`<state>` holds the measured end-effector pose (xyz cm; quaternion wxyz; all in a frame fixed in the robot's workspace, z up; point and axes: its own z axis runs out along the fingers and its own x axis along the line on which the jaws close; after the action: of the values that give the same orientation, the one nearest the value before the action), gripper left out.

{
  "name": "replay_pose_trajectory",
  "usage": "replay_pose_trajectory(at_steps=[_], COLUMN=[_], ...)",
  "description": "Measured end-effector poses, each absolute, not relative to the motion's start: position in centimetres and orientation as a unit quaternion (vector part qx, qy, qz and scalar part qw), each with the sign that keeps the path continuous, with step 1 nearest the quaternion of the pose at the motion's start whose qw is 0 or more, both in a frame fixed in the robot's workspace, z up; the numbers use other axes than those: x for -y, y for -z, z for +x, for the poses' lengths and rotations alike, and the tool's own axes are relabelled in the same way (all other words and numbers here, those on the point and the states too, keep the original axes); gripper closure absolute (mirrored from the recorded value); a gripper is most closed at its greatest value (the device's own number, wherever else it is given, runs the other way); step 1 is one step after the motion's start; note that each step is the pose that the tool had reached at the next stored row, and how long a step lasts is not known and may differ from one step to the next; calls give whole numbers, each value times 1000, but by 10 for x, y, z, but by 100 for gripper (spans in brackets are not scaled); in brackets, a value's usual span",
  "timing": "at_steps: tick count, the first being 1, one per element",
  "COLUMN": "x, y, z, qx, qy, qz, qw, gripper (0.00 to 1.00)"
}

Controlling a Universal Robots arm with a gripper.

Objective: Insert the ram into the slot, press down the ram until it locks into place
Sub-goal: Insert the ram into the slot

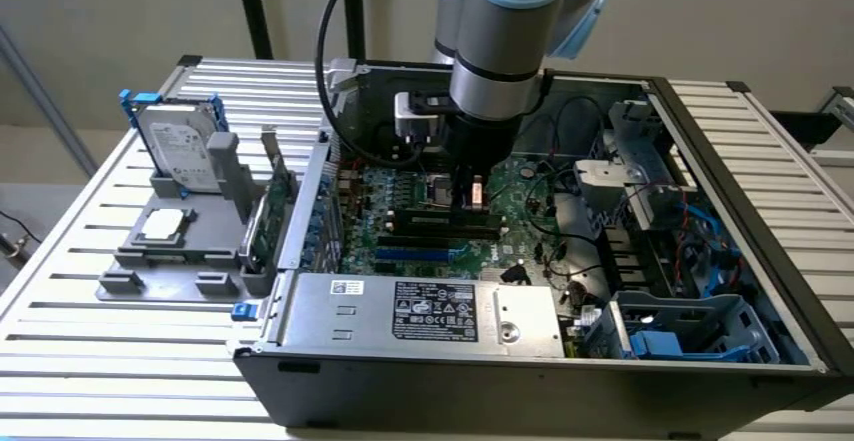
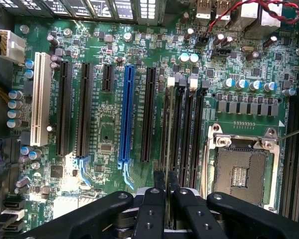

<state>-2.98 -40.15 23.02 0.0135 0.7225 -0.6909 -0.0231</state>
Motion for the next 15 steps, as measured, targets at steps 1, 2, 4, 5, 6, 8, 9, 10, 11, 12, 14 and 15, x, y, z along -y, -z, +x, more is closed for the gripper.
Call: replay_pose_trajectory(at_steps=[1, 2, 4, 5, 6, 8, 9, 10, 11, 12, 14, 15], x=[402, 402, 402, 402, 401, 402, 402, 402, 402, 402, 402, 402], y=[-230, -229, -229, -229, -228, -228, -227, -227, -227, -227, -226, -226], z=[-30, -30, -30, -30, -30, -30, -30, -30, -30, -30, -30, -30], qx=[691, 691, 691, 691, 691, 691, 691, 691, 691, 691, 691, 691], qy=[23, 23, 23, 23, 23, 23, 23, 23, 23, 23, 23, 23], qz=[723, 723, 722, 723, 723, 723, 723, 722, 723, 723, 722, 722], qw=[14, 14, 14, 13, 13, 14, 13, 14, 14, 14, 14, 14], gripper=[86, 86, 86, 86, 86, 86, 86, 86, 86, 86, 86, 86])
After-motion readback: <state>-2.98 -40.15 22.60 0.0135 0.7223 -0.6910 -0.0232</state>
